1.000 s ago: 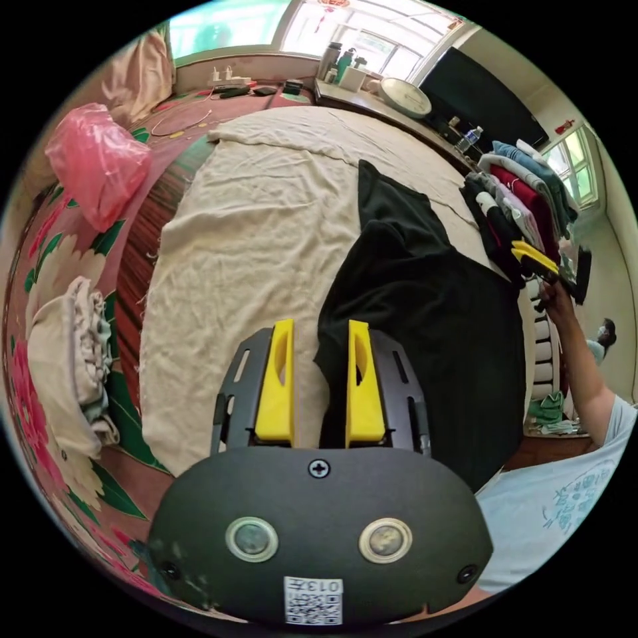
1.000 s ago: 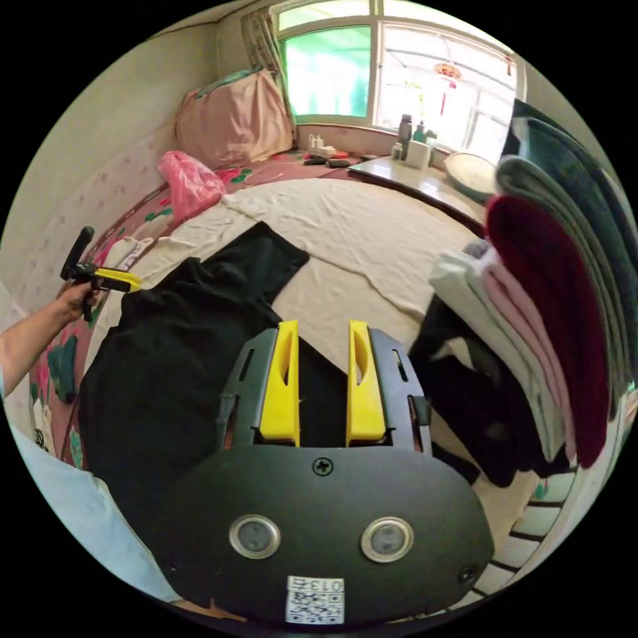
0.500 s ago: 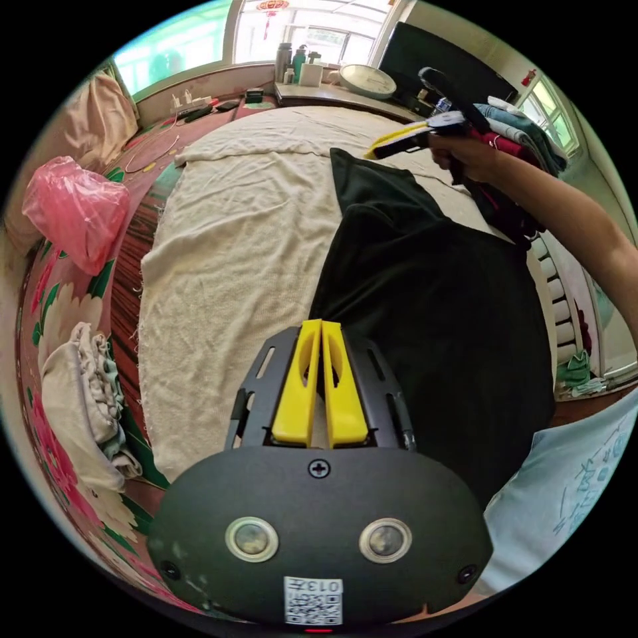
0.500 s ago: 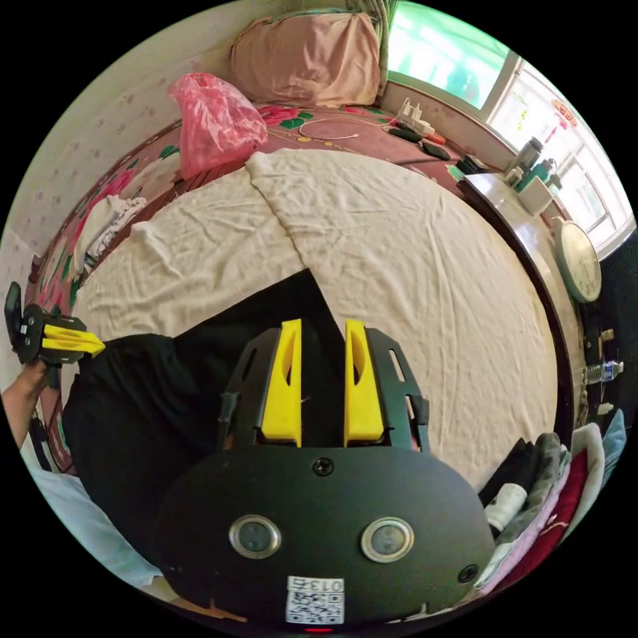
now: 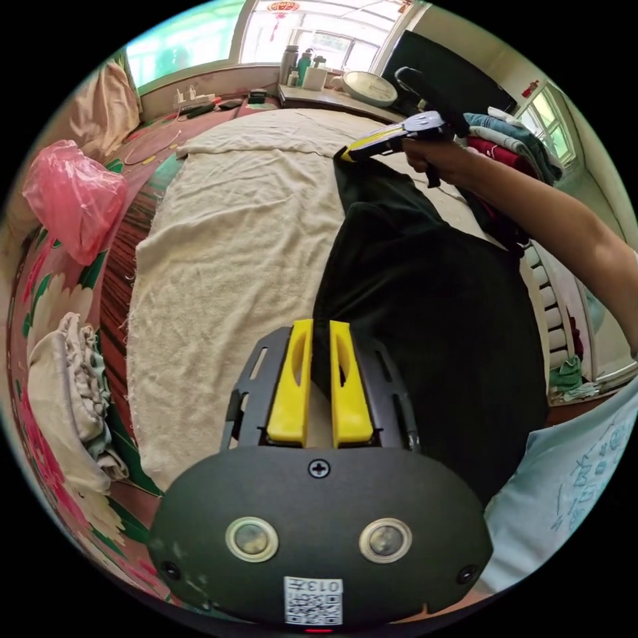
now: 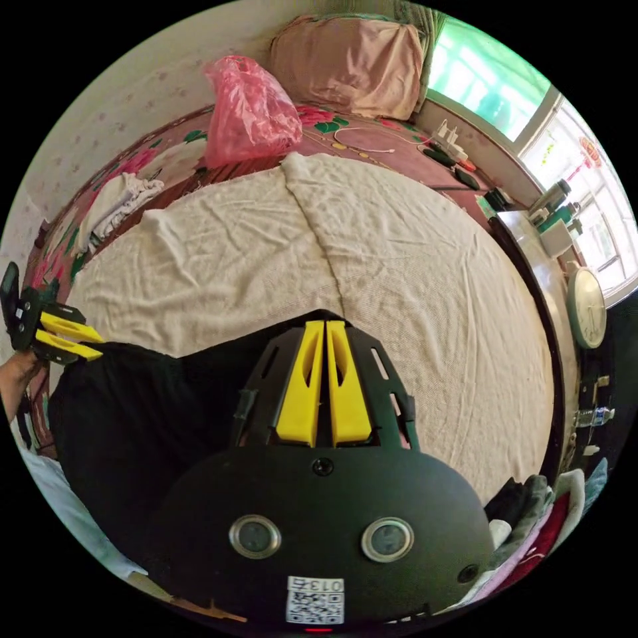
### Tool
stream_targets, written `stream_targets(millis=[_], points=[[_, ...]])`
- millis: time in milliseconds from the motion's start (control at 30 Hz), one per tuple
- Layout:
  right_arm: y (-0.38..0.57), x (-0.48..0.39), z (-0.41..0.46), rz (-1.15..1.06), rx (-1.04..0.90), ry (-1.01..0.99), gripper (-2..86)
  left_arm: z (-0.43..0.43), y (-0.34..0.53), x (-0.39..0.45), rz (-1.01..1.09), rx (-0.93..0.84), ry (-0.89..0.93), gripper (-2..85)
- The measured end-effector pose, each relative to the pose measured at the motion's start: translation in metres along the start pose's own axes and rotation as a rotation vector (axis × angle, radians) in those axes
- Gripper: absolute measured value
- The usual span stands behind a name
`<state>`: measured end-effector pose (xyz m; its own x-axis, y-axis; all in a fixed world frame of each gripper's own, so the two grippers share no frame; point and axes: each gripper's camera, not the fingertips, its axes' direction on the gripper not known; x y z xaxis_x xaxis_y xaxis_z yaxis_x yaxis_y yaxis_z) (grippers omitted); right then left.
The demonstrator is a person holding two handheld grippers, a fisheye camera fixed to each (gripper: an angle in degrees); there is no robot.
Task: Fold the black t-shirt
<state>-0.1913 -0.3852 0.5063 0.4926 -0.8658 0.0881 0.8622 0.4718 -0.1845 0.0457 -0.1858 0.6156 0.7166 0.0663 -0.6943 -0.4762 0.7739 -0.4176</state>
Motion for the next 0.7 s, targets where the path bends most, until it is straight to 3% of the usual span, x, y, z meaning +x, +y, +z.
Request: stream_targets(millis=[200, 333, 433, 500, 567, 700], points=[[0.018, -0.004, -0.064, -0.049, 0.222, 0.252, 0.6, -0.020, 0.006, 0.014, 0.003, 0.096, 0.003, 2.4], [0.023, 0.012, -0.088, 0.015, 0.324, 0.304, 0.5, -0.038, 0.003, 0.027, 0.034, 0.158, -0.075, 1.2], [0.014, 0.033, -0.064, 0.121, 0.227, 0.261, 0.8, -0.021, -0.004, 0.017, -0.019, 0.134, -0.160, 0.4], [0.009, 0.047, -0.033, 0.200, 0.105, 0.211, 1.3, -0.012, -0.011, 0.008, -0.020, 0.104, -0.077, 0.4], [0.007, 0.054, -0.013, 0.228, 0.011, 0.195, 2.4, -0.009, -0.012, 0.000, -0.071, 0.064, -0.124, 1.0], [0.003, 0.066, -0.022, 0.240, 0.030, 0.049, 5.4, -0.025, 0.001, -0.002, -0.110, 0.114, -0.098, 4.6]])
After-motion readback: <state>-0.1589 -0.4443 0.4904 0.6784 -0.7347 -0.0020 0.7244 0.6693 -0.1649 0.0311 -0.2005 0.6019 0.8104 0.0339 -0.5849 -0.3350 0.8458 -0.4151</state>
